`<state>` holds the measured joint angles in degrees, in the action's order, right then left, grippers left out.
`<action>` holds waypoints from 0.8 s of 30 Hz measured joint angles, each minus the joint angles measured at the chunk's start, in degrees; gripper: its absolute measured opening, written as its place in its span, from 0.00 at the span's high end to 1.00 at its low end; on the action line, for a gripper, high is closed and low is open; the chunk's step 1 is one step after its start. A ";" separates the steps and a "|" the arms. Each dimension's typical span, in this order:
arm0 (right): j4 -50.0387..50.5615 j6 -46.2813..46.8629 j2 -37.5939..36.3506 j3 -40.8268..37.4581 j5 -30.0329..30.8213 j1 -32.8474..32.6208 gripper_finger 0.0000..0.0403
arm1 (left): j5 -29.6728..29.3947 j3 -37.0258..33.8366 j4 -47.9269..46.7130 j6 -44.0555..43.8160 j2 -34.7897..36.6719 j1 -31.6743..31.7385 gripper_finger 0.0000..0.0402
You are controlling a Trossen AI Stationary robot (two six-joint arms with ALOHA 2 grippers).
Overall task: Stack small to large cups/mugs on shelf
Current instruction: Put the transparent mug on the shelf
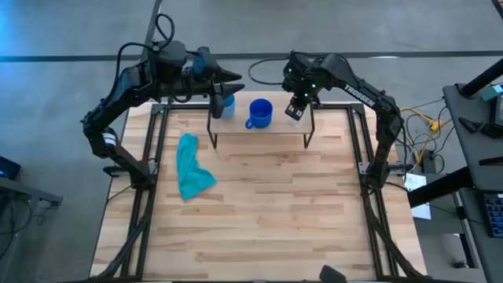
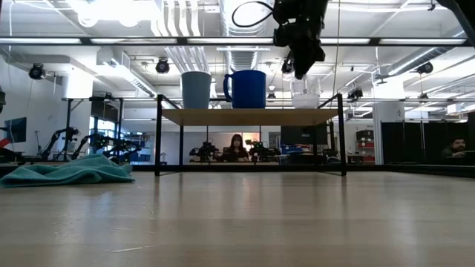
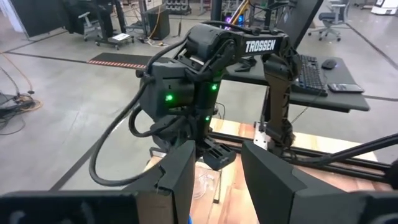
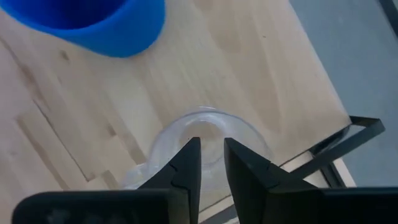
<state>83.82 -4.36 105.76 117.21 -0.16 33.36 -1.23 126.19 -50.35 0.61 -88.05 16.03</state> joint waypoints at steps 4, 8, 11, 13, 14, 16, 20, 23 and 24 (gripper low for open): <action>-0.03 -0.16 -0.07 0.00 0.00 -1.08 0.84 | 1.32 0.00 0.00 -0.20 0.02 -0.02 0.71; -0.05 -0.16 0.06 0.00 0.19 -1.48 0.84 | 2.58 0.00 0.02 -0.22 0.04 -0.07 0.71; -0.61 -0.15 0.29 0.00 0.56 -1.48 0.84 | 3.12 0.00 0.00 -0.22 0.04 -0.07 0.71; -0.56 -0.16 0.40 0.00 1.62 -1.48 0.84 | 3.12 0.00 0.00 -0.22 0.08 -0.12 0.71; -0.59 -0.16 0.44 0.00 2.25 -1.48 0.84 | 3.12 0.00 0.01 -0.22 0.10 -0.14 0.71; -0.57 -0.14 0.68 0.00 2.89 -1.48 0.84 | 3.12 0.00 0.01 -0.22 0.13 -0.15 0.71; -0.57 -0.20 1.39 -0.04 3.02 -1.48 0.84 | 3.12 0.00 0.00 -0.20 0.47 -0.15 0.71; -0.66 -0.23 2.10 -0.04 3.05 -1.48 0.84 | 3.10 0.00 0.02 -0.20 0.96 -0.15 0.71; -0.76 -0.33 2.37 -0.06 3.18 -1.48 0.84 | 3.10 0.00 0.08 -0.20 1.12 -0.15 0.71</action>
<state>83.05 -4.69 108.13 117.15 3.02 31.88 1.87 126.19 -50.27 0.40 -86.93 15.88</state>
